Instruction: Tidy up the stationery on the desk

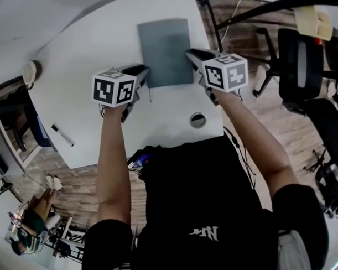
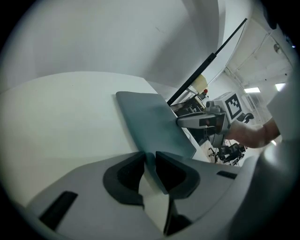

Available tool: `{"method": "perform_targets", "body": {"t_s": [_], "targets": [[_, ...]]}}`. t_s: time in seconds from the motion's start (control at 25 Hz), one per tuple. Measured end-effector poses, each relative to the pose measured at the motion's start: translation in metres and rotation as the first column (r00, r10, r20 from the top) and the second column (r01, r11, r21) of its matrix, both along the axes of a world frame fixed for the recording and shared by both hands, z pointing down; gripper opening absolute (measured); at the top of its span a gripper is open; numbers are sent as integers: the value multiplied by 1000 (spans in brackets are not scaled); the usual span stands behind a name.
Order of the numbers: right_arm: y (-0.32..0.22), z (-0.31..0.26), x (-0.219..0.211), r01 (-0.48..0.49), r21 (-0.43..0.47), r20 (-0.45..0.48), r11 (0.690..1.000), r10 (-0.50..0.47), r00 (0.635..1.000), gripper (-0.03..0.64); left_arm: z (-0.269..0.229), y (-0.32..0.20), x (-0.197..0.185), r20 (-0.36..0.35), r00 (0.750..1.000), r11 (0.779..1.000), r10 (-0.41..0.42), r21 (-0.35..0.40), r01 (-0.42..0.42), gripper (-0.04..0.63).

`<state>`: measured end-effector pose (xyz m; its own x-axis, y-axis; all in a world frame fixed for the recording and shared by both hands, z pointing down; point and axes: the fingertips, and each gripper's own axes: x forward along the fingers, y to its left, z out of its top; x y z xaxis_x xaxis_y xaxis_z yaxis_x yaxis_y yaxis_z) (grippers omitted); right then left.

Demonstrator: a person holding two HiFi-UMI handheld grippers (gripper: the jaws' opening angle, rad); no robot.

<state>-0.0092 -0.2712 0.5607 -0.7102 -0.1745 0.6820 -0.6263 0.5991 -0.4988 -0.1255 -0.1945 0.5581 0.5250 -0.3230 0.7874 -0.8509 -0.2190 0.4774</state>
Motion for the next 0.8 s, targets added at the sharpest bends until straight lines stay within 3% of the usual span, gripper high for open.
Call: {"method": "perform_targets", "body": {"t_s": [0.8], "targets": [[-98, -8, 2, 107, 176, -94, 979, -91, 991, 74, 0, -86, 16, 5, 1000, 999, 15, 40, -15, 87]]}}
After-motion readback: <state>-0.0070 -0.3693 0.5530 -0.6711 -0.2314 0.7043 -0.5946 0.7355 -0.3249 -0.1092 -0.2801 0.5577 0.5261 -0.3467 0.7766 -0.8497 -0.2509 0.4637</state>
